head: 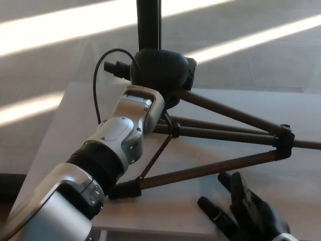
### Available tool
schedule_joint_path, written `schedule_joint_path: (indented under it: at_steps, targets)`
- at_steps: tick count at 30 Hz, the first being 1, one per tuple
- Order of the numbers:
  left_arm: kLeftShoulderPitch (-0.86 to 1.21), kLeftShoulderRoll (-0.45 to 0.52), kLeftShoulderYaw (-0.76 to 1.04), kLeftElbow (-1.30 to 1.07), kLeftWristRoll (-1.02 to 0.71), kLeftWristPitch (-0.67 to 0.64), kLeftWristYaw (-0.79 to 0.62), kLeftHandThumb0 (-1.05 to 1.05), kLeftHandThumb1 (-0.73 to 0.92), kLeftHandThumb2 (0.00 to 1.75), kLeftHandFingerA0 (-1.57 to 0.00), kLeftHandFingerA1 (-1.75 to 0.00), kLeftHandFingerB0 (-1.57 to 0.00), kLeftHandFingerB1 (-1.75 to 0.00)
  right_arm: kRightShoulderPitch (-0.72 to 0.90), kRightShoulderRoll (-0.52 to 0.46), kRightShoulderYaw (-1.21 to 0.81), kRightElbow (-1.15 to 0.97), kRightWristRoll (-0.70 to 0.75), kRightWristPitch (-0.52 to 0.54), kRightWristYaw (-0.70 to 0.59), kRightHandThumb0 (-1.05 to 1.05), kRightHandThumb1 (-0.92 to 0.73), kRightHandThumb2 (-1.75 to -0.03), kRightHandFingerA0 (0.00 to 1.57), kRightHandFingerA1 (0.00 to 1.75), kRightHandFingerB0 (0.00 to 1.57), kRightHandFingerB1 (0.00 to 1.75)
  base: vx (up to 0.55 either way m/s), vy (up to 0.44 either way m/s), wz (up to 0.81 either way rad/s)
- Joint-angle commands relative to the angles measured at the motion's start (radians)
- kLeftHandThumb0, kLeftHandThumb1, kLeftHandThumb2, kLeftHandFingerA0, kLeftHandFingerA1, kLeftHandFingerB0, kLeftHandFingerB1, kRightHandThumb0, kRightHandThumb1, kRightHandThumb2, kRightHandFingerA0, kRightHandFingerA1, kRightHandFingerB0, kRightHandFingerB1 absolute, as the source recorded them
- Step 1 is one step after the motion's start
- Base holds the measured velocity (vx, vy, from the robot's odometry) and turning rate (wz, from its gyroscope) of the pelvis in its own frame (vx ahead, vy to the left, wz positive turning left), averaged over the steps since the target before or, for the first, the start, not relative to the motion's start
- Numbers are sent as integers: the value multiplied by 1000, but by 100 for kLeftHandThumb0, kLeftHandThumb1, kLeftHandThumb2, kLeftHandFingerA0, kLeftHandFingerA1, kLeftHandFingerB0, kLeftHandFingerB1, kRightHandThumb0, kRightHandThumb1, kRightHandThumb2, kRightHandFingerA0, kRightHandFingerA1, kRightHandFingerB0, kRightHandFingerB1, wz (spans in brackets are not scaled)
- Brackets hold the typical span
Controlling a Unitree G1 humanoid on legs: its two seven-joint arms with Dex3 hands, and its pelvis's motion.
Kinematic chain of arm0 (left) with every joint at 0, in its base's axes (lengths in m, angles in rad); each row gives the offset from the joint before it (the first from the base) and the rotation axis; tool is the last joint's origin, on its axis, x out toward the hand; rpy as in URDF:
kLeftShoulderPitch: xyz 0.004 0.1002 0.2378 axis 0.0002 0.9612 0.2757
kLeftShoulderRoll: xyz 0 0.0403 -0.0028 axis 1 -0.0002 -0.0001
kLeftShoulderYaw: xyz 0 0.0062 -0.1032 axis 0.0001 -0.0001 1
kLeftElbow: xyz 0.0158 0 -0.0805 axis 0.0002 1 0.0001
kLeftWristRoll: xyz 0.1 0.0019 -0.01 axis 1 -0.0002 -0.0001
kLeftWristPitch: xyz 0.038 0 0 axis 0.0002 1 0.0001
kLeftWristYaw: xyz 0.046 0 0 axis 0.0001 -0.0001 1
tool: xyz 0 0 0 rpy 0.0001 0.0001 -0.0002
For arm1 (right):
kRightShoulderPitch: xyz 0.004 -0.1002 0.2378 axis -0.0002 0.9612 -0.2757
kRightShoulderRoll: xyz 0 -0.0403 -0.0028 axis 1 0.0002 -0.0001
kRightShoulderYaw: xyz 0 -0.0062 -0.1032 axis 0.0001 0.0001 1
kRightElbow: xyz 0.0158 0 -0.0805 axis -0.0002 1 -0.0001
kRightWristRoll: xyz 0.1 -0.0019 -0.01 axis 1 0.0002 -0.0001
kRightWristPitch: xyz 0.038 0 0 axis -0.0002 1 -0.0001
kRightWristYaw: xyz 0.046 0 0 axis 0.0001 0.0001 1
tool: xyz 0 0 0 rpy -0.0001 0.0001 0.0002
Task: Use both hands of the robot to pick up the tripod lying in the middle of the desk and make it stand upright on the desk
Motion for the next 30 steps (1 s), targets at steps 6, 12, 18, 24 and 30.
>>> schedule_joint_path:
  at_steps: [6, 12, 18, 24, 30]
  targets:
    - [-39, 26, 19, -21, -10, -38, 6, -24, 61, 78, -86, -162, -77, -124, -53, 52, -56, 72, 25, 23, -84, -79, -63, -59, 16, 111, 43, 84, 0, 0, 0]
    - [-26, 31, 11, -30, 1, -49, 20, -26, 64, 78, -89, -155, -79, -129, -179, 59, -157, 115, 44, -58, -114, -77, -46, -98, 27, 80, 46, 79, 0, 0, 0]
    - [-17, 26, 15, -30, -7, -54, 21, -25, 61, 79, -88, -153, -78, -120, -294, 62, -244, 164, 68, -118, -131, -76, -63, -57, 18, 101, 34, 77, 0, 0, 0]
    - [-29, 19, 14, -17, 3, -57, 55, -20, 62, 81, -89, -164, -73, -123, -291, 93, -254, 179, 54, -85, -133, -74, -66, -58, 4, 112, 25, 82, 0, 0, 0]
    - [-56, 22, 18, -2, 5, -77, 58, -21, 52, 89, -89, -175, -70, -154, -187, 98, -160, 185, 9, -31, -107, -76, -68, -58, 11, 100, 19, 81, 0, 0, 0]
